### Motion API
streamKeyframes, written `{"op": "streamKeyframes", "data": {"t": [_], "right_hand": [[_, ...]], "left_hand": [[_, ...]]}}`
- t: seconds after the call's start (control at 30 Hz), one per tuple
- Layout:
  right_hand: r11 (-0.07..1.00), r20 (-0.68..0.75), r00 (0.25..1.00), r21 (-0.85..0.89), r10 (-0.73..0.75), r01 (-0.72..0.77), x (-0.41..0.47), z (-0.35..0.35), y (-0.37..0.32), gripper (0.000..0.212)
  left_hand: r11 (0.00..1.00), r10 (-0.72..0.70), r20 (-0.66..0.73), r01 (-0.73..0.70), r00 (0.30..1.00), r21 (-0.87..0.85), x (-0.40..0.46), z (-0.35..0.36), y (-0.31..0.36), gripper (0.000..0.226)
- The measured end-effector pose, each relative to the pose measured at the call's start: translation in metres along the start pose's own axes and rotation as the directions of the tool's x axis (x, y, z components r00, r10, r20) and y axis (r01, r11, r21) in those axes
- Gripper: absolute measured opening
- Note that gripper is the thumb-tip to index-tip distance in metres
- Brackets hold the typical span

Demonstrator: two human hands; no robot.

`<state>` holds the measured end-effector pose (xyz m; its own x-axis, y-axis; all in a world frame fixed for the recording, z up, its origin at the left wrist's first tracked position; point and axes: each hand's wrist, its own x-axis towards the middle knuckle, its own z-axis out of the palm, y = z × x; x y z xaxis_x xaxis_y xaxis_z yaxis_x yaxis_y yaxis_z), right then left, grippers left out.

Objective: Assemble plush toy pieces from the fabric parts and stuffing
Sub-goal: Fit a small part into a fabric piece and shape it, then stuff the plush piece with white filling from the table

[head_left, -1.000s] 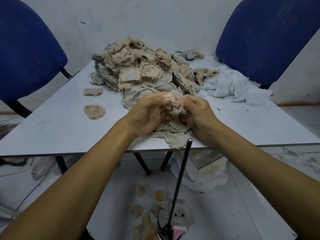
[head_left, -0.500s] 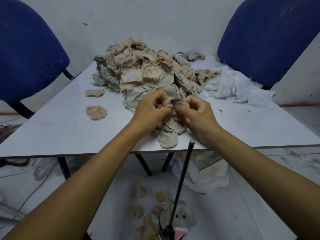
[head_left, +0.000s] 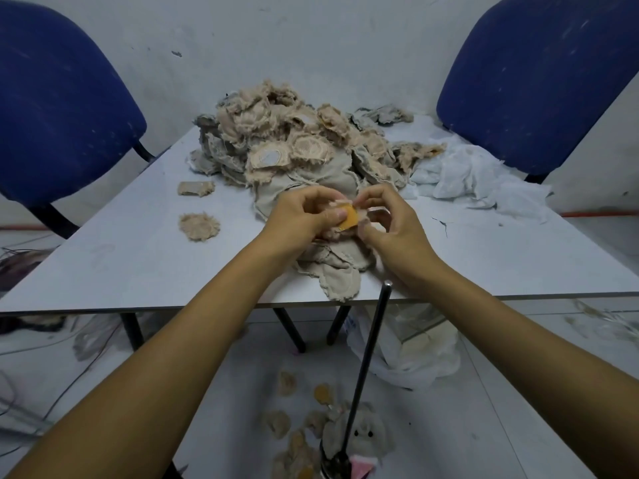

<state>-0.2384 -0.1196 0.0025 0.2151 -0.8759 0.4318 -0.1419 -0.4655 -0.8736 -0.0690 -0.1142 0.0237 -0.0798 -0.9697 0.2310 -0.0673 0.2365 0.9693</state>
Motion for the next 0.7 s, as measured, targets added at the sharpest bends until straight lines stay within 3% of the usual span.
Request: {"op": "streamKeyframes", "data": {"t": [0.07,0.13,0.2,0.27,0.33,0.4,0.5,0.57,0.63,0.7], "right_hand": [[0.993,0.098,0.995,-0.119,0.013,-0.001,0.000,-0.007,0.001,0.027],[0.926,0.231,0.972,-0.374,0.037,0.053,0.001,-0.014,0.005,0.029],[0.831,0.281,0.959,-0.540,0.029,0.132,0.002,-0.016,0.010,0.033],[0.829,0.246,0.969,-0.542,0.003,0.135,0.003,-0.015,0.010,0.033],[0.859,0.214,0.977,-0.500,0.003,0.107,0.004,-0.016,0.006,0.032],[0.880,0.163,0.986,-0.473,0.033,0.049,0.005,-0.018,0.005,0.030],[0.892,0.087,0.994,-0.451,0.062,-0.016,0.005,-0.018,0.004,0.025],[0.880,0.061,0.988,-0.466,0.141,-0.097,0.006,-0.017,0.004,0.031],[0.864,0.072,0.968,-0.470,0.240,-0.179,0.009,-0.017,0.001,0.047],[0.918,0.039,0.957,-0.296,0.287,-0.263,0.013,-0.017,-0.003,0.052]], "left_hand": [[0.992,-0.035,0.034,0.039,0.999,-0.117,0.001,-0.007,0.005,0.010],[0.976,-0.077,0.208,0.117,0.975,-0.186,0.001,-0.018,0.011,0.023],[0.997,-0.059,0.212,0.066,0.975,-0.026,0.000,-0.023,0.012,0.022],[0.980,0.030,0.105,-0.050,0.994,0.192,-0.001,-0.024,0.009,0.009],[0.911,0.067,0.145,-0.119,0.987,0.396,-0.003,-0.024,0.005,0.015],[0.826,-0.040,0.247,-0.107,0.968,0.554,-0.004,-0.026,0.001,0.026],[0.700,-0.177,0.225,-0.038,0.958,0.713,-0.004,-0.026,-0.004,0.052],[0.713,-0.145,0.170,-0.016,0.975,0.701,-0.005,-0.027,-0.006,0.063],[0.805,-0.049,0.083,-0.009,0.995,0.593,-0.006,-0.027,-0.005,0.052],[0.905,0.026,0.000,-0.024,1.000,0.425,-0.006,-0.024,-0.002,0.035]]}}
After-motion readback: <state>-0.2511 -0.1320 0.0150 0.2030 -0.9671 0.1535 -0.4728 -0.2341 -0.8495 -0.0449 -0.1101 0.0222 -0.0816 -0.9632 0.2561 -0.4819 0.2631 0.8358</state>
